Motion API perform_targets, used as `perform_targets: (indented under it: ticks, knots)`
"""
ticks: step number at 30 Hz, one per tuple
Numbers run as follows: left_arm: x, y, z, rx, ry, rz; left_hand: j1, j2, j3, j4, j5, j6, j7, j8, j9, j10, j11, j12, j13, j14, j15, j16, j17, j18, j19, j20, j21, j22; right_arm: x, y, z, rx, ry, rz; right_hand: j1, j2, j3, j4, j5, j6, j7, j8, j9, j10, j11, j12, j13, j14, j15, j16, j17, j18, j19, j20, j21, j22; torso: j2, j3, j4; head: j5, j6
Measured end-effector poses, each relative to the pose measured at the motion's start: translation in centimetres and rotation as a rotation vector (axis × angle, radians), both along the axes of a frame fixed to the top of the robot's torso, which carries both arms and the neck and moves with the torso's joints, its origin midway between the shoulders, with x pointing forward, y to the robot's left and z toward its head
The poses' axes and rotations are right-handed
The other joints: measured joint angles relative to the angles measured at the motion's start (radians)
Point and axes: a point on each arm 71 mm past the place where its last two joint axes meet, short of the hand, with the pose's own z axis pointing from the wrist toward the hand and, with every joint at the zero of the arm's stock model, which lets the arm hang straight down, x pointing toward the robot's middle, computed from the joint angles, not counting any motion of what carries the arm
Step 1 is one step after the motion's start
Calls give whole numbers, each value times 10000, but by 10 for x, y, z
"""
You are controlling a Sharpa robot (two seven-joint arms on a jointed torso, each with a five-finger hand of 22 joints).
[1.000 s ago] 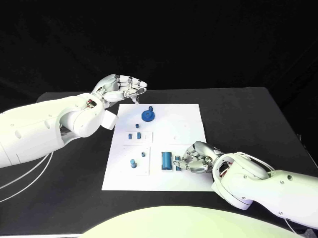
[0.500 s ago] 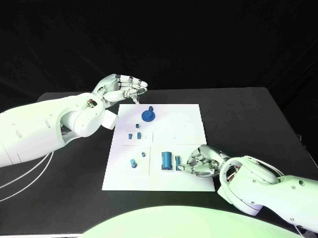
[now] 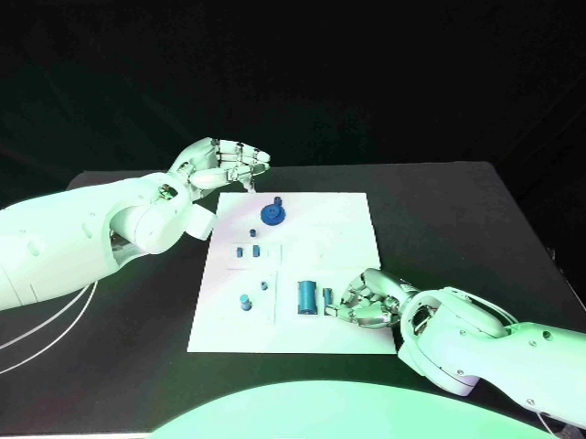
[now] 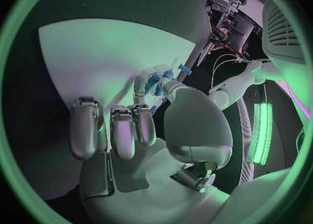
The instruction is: Assemble the parts on the task board
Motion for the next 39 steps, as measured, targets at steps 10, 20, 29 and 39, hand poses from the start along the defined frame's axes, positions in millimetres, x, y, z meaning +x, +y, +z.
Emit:
perform_targets:
  ticks: [10, 20, 29, 39]
  knots:
    - [0, 0, 0, 2, 5, -4, 0, 0, 0, 0, 0, 0, 0, 0, -1, 0, 0, 0, -10, 0, 0, 0, 1, 0, 0, 0, 0, 0, 6, 0, -4, -139, -46, -31, 290, 53, 0, 0, 0, 29, -28, -4, 40, 0, 0, 0, 0, 0, 0, 0, -1, 1, 0, 0, 0, -1, 9, 2, 5, 27, -58]
    - [0, 0, 0, 5, 8, 2, 0, 0, 0, 0, 0, 0, 0, 0, -7, 0, 0, 0, -11, 0, 0, 0, 1, -1, 0, 0, 0, 7, 7, 0, -4, -158, -178, -14, 290, 53, 1, 0, 0, 37, -36, -52, 15, 0, 0, 0, 0, 0, 0, 0, -1, 0, 0, 0, 0, -2, -5, 8, -7, 41, -70]
    - [0, 1, 0, 3, 11, 8, 0, 0, 0, 0, 0, 0, 0, 0, -6, 0, -1, 0, -11, 0, 0, 0, -8, 0, 0, 0, 0, 6, 6, -5, 5, 104, -398, -215, 345, -2, -79, -9, 0, -56, 55, -77, 1, 0, 0, -181, 0, 0, 0, 0, -2, 0, 0, 0, -293, -3, -37, -9, -16, 30, 8]
    - [2, 1, -8, -273, 335, 223, -388, -123, -242, 411, 0, -165, 90, 5, -57, -130, 54, 181, -63, -690, 125, -314, -190, -1, -363, 173, -625, -321, 54, -34, 38, 2451, -1037, -1610, 1818, 52, -199, -156, 0, -1276, 635, -707, -121, -1263, 488, -3203, -368, -18, 315, -1557, -616, 729, -1223, 322, -5655, 4, -230, -134, -73, -42, 439]
